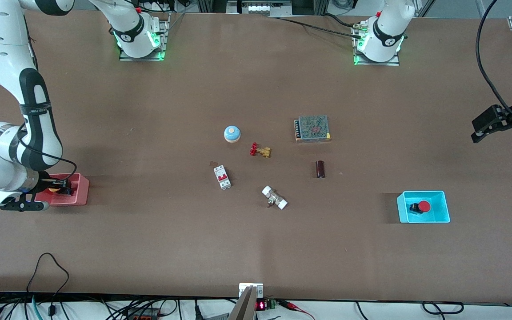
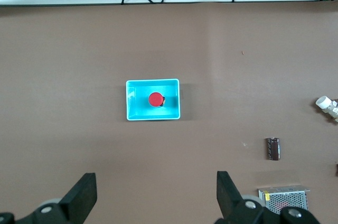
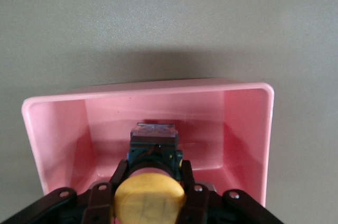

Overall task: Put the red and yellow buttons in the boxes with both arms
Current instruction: 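Lower the yellow button into the pink box while the left gripper withdraws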

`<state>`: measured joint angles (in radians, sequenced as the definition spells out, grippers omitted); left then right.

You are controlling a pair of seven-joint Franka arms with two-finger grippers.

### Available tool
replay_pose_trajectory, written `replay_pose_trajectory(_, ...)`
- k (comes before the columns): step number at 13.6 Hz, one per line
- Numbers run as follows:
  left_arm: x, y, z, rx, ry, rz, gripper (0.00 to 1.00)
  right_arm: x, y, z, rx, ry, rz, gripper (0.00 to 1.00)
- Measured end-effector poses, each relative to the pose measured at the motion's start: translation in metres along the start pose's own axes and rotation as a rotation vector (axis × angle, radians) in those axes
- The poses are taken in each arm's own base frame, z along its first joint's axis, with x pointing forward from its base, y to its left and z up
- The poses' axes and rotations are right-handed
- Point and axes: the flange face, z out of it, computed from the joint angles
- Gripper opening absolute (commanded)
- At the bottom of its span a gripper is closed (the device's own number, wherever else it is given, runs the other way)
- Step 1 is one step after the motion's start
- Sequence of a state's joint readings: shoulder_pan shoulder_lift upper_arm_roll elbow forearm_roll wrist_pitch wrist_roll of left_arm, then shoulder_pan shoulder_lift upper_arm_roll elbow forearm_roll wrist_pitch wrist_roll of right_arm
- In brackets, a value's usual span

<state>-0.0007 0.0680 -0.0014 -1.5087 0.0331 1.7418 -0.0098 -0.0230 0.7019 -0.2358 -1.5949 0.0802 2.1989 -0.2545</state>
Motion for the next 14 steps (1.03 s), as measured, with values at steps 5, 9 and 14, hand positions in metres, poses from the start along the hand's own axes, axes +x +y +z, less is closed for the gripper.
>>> replay_pose_trajectory(5, -0.025, 0.002, 0.016, -0.006, -0.003, 0.004, 1.00, 0.007, -0.001, -0.010, 0.019, 0.033, 0.014, 1.00)
replay_pose_trajectory(9, -0.027, 0.002, 0.015, -0.016, -0.016, -0.020, 1.00, 0.014, -0.007, -0.082, 0.057, 0.089, 0.015, 1.00)
replay_pose_trajectory(14, -0.030, 0.001, 0.013, -0.016, -0.041, -0.025, 1.00, -0.013, -0.055, -0.206, 0.123, 0.122, -0.055, 1.00)
